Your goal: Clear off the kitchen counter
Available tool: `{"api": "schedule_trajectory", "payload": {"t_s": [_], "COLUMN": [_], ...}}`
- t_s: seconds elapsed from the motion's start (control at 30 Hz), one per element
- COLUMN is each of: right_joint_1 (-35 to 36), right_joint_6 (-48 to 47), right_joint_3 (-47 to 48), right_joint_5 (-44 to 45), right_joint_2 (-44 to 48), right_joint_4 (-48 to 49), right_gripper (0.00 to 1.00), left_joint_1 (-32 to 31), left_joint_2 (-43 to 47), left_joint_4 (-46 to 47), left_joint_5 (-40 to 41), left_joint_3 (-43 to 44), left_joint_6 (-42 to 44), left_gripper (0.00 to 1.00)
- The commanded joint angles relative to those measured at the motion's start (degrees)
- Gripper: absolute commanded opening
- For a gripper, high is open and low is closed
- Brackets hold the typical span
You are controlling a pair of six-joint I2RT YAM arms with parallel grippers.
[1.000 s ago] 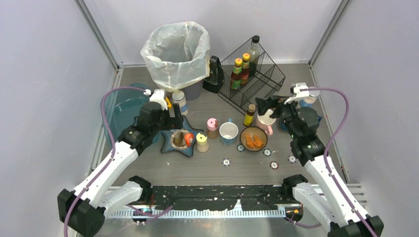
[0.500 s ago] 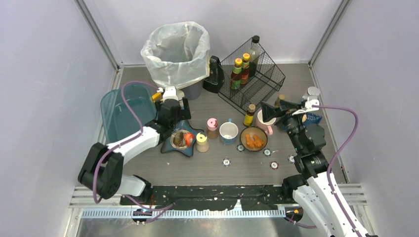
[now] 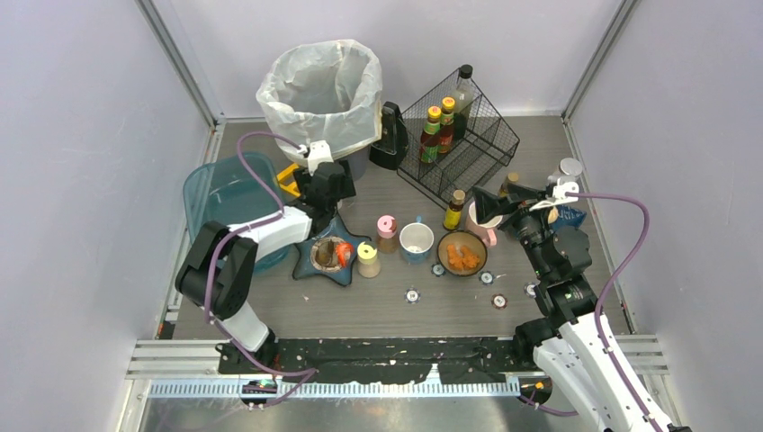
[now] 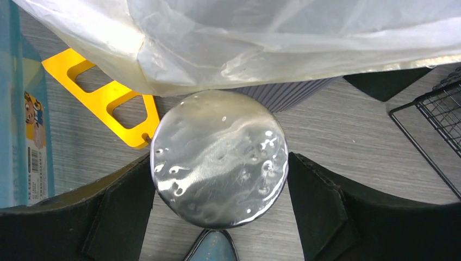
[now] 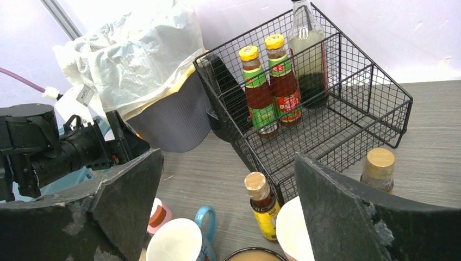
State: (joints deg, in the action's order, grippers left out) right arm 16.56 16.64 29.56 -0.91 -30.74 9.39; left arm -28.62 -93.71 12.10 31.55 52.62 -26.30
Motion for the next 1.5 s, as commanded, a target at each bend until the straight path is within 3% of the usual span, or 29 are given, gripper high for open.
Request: {"api": "schedule_trajectory", "payload": {"t_s": [0.0,0.2,0.4,0.77,1.03,1.3,1.47], "right_joint_1": [0.4,0.5,0.5,0.9,3.3,11.5,16.2], "right_joint_6": [-0.7,-0.8,-1.8,-3.8,-5.4,-10.0,-14.3], "right_joint_3": [0.1,0.2,0.5,2.6,5.0,7.6,9.4], "right_joint_5": [2.5,2.4,0.6,-11.9,-23.6,-30.5,-32.6], "right_joint_2": [0.2,0.3,0.6,-1.7,-6.8,-14.1,-18.4], "right_joint_4": [2.6,2.4,2.4,3.7,5.7,8.0,9.3], "right_gripper": [0.96,0.96,0.96,0.96,0.97,0.97,0.97], "left_joint_1": [-0.1,-0.1,-0.2,-0.2,-1.2,-7.0,-11.6], "left_joint_2": [-0.8,2.7,9.6,25.6,30.0,30.8,30.9], "left_joint_4": [2.6,4.1,3.3,-12.5,-29.5,-37.5,-40.6], "left_joint_5": [3.0,-1.2,-6.6,-26.9,-45.0,-50.7,-56.1], "left_joint_3": [2.6,0.3,-2.8,2.9,12.0,17.1,18.5], "left_joint_6": [-2.2,-0.8,4.6,19.1,25.8,26.0,30.5], "left_gripper": [0.83,0.59,0.45,0.43,0.42,0.43,0.44]}}
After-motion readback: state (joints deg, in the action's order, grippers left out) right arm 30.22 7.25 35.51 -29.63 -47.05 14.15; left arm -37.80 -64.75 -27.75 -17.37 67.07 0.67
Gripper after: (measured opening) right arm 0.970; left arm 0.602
